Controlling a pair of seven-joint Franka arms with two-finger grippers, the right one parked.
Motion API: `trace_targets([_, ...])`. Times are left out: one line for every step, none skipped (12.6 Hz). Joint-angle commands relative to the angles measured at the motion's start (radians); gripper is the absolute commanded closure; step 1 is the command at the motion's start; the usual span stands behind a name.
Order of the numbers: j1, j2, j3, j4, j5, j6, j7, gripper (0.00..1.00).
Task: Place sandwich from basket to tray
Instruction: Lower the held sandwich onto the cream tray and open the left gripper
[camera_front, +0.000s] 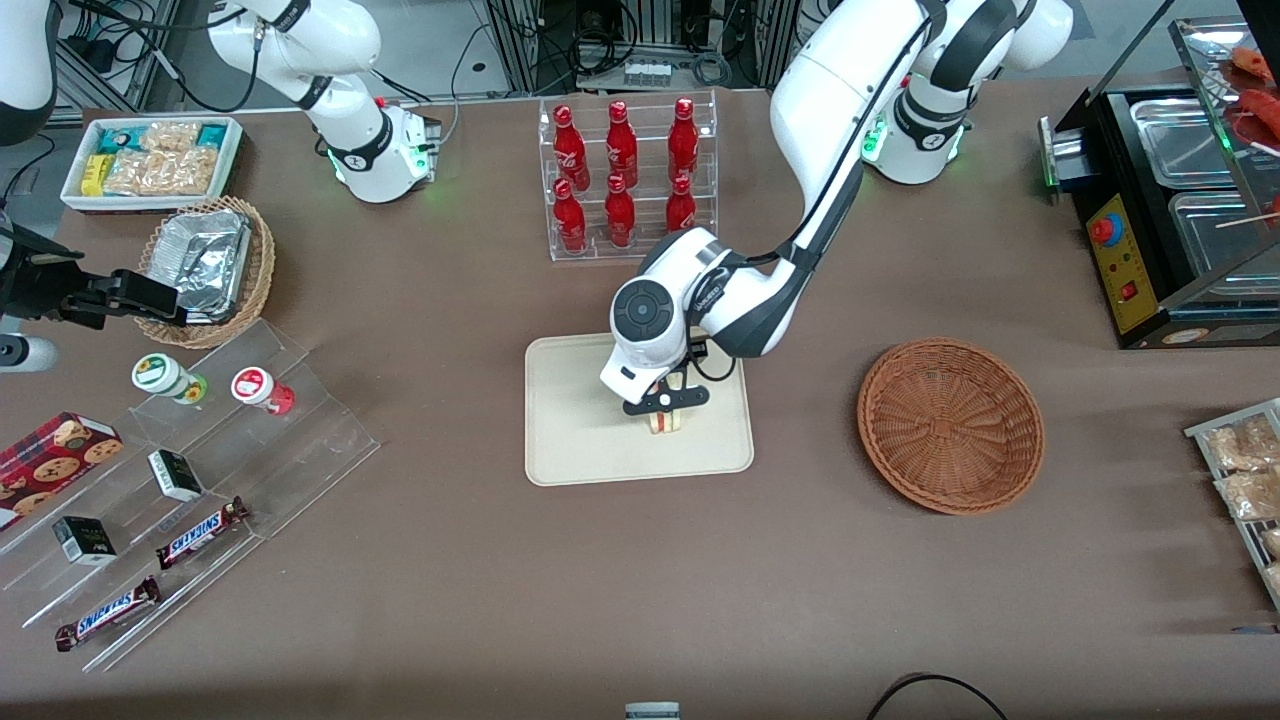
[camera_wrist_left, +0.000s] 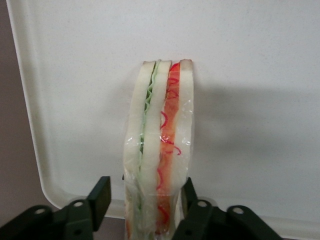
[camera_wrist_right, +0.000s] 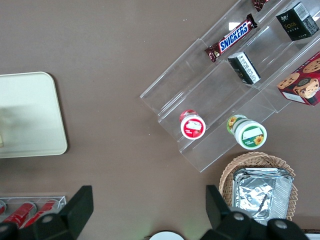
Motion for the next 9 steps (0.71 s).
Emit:
trace_targets([-0.009,-0.011,0.008,0.0,0.016,0.005,-0.018,0.0])
trace_targets([-0.009,-0.016,0.008,0.003,0.014,0.005,-0.019,0.0])
trace_targets([-0.006,-0.024,0.008,0.004,0.01,0.0,-0.019,0.0])
trace_targets([-0.005,-0.03,0.008,0.019,0.005,-0.008,-0.021,0.0])
trace_targets([-0.005,-0.043,0.008,0.024,0.002,-0.033,-0.018,0.0])
trace_targets([-0.002,-0.06,0.009,0.026,0.0,-0.058,-0.015,0.0])
trace_targets([0.003,-0.076,0.009,0.033,-0.001,-0.069,-0.015,0.0])
trace_targets([0.02,-0.089,0.006,0.046,-0.003,-0.086,-0.015,0.0])
trace_targets([0.027,-0.094,0.003,0.067,-0.016,-0.113,-0.015,0.0])
